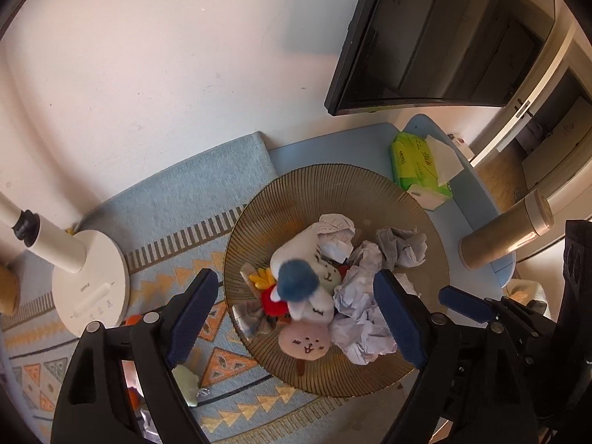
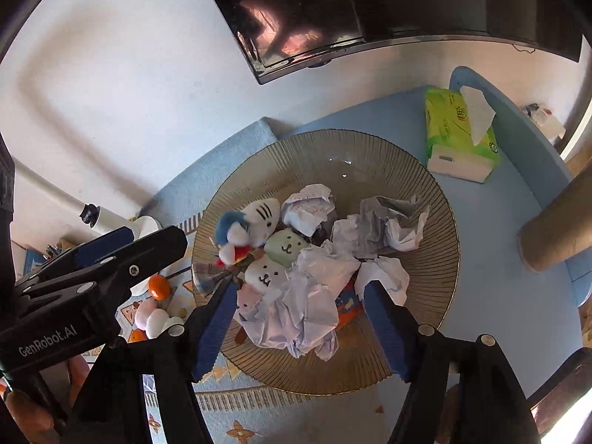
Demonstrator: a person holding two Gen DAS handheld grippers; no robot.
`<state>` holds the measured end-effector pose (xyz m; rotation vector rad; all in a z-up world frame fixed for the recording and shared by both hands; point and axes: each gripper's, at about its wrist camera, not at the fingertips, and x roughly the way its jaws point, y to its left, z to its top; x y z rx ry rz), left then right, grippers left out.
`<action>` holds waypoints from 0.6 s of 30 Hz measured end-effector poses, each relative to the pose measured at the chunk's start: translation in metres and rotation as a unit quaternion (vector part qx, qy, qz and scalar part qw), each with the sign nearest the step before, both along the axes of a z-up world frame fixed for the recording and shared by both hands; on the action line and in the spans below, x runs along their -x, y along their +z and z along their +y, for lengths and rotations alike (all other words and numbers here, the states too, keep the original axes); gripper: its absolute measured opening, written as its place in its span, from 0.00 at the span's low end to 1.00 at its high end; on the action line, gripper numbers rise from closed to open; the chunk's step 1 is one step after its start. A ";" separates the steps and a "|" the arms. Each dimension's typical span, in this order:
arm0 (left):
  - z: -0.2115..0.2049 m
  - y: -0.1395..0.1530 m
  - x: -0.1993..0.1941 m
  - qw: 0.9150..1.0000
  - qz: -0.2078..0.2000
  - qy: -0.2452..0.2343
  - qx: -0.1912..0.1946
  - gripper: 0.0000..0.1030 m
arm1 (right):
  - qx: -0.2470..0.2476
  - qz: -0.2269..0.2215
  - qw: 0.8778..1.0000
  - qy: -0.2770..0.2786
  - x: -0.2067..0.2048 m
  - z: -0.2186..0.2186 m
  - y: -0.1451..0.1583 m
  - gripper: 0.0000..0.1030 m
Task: Organize objects
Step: 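Carry plush and paper over the brown bowl and open both tools, then move both tools back over the rug near the remaining paper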
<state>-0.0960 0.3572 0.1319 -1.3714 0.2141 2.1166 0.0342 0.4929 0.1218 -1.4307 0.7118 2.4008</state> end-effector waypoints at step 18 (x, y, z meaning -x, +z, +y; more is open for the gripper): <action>-0.135 -0.041 -0.113 0.983 -0.026 0.180 0.031 0.84 | 0.017 -0.003 0.990 0.141 -0.102 -0.111 -0.081 0.81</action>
